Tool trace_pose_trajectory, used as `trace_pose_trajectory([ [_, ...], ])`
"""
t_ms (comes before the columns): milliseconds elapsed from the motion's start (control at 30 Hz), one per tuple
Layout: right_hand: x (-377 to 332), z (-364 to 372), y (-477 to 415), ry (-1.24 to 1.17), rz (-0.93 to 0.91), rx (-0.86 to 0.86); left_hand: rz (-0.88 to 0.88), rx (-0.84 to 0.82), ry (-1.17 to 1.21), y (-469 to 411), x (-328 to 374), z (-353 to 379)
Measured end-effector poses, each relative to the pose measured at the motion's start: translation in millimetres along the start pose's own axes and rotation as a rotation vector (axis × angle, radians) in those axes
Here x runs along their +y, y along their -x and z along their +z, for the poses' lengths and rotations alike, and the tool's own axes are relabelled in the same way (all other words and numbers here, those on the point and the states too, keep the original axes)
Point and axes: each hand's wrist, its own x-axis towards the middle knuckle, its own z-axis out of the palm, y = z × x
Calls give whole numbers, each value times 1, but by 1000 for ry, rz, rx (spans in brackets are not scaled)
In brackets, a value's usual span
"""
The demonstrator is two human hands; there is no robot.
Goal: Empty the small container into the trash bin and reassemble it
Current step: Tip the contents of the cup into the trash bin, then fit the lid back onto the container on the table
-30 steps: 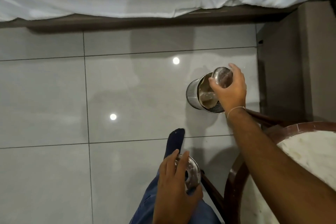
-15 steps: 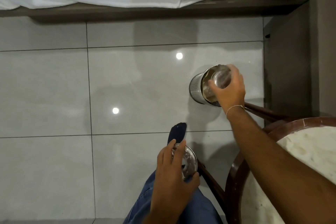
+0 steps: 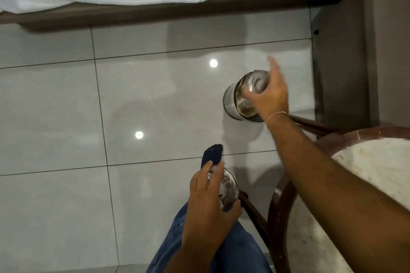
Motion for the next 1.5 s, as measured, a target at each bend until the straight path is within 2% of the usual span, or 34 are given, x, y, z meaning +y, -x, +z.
trace_pose_trajectory([
  [67, 11, -1, 5, 39, 101, -79, 9, -31, 0, 2, 0, -1],
  [167, 6, -7, -14, 19, -3, 110, 21, 7, 18, -6, 0, -5],
  [233, 5, -3, -18, 34, -39, 73, 8, 33, 20, -11, -2, -7],
  [300, 11, 1, -10, 9, 122, -104, 2, 20, -18, -13, -3, -10],
  [367, 21, 4, -3, -76, 262, -63, 23, 17, -19, -13, -1, -13],
  [400, 22, 2, -2, -188, 322, 10, 42, 33, -6, -14, 2, -15],
  [467, 16, -13, -1, -567, 493, 90, 76, 63, 29, -19, 9, -20],
  [533, 11, -32, 12, -1108, 698, -34, 93, 102, 12, -26, 16, -24],
  [567, 12, -40, 23, -1327, 745, -97, 96, 105, -2, -29, 20, -26],
  [633, 16, -60, 50, -1518, 753, -123, 99, 92, 8, -34, 36, -29],
  [733, 23, -81, 85, -1561, 763, -166, 154, 104, 52, -41, 68, -34],
  [833, 33, -99, 120, -1575, 748, -195, 280, 87, 60, -44, 103, -36],
  [967, 49, -126, 164, -1584, 679, -169, 427, -58, -15, -42, 146, -21],
  [1067, 60, -149, 200, -1605, 719, -166, 498, -214, -102, -34, 173, 5],
  [1500, 136, -201, 325, -1817, 879, 224, 703, -604, -352, 40, 210, 140],
])
